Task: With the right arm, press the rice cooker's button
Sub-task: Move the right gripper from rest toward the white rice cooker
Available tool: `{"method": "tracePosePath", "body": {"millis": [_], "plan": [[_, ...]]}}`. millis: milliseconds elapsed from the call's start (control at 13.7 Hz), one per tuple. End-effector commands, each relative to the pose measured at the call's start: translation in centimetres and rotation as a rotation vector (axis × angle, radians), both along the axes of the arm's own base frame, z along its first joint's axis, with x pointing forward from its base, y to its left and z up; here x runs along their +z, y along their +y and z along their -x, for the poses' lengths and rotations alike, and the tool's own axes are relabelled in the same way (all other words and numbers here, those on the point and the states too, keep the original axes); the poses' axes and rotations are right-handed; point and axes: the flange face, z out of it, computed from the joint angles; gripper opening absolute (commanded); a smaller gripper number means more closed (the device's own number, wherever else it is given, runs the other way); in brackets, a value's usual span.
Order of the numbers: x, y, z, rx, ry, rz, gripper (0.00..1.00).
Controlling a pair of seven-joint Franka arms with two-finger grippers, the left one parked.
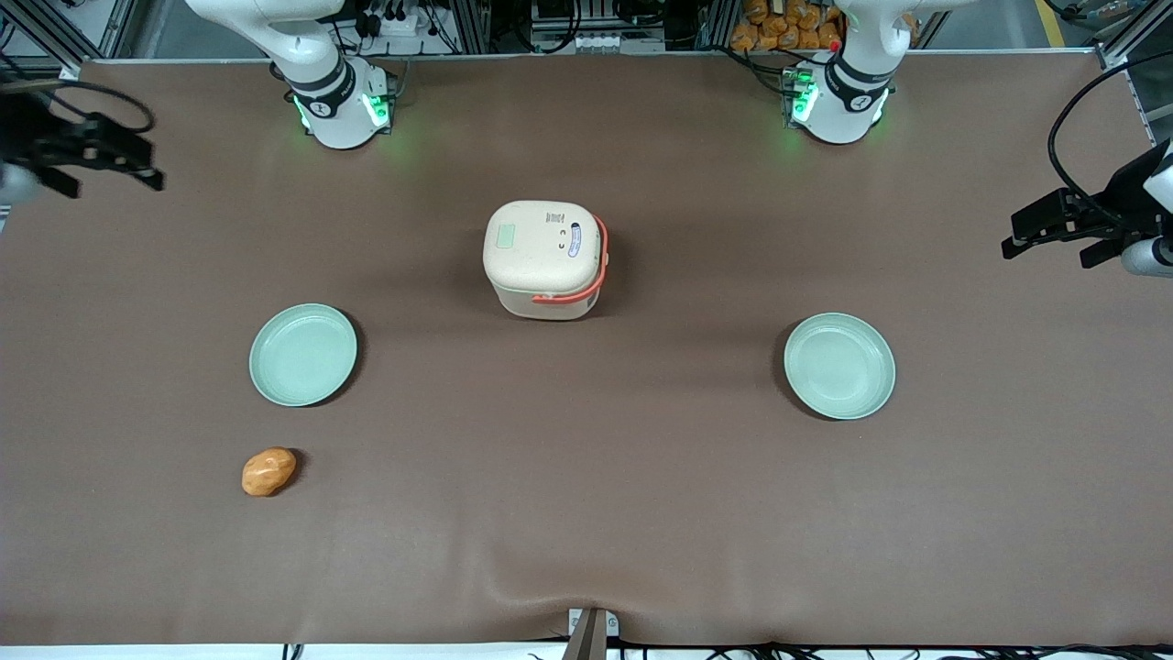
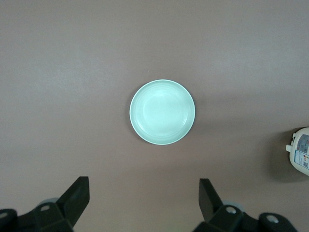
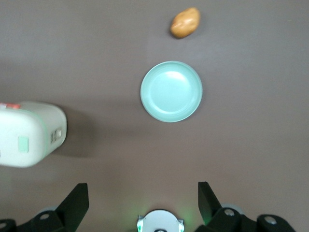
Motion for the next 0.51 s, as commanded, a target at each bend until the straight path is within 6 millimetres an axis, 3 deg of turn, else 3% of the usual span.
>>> {"method": "tracePosePath", "body": {"millis": [0,146,439], "plan": [[-1.7,5.6,0.0,0.076,0.059,0.003,1.0],[-3.5,10.3,0.5,0.154,0.097,0.006,1.0],[-7.2,20.3,4.3,0.132,0.155,0.07,1.0]]}}
